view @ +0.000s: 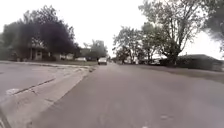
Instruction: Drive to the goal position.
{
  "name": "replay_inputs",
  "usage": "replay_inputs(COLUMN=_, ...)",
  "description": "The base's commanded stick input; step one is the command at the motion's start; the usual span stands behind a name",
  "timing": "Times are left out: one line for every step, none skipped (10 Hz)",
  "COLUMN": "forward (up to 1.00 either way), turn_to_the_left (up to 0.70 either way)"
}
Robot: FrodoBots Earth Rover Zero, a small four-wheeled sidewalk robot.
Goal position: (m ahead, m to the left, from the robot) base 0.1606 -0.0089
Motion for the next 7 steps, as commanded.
replay_inputs(forward=0.70, turn_to_the_left=0.00)
replay_inputs(forward=0.70, turn_to_the_left=0.00)
replay_inputs(forward=0.70, turn_to_the_left=0.00)
replay_inputs(forward=0.70, turn_to_the_left=0.00)
replay_inputs(forward=0.70, turn_to_the_left=0.00)
replay_inputs(forward=0.70, turn_to_the_left=0.00)
replay_inputs(forward=0.70, turn_to_the_left=0.00)
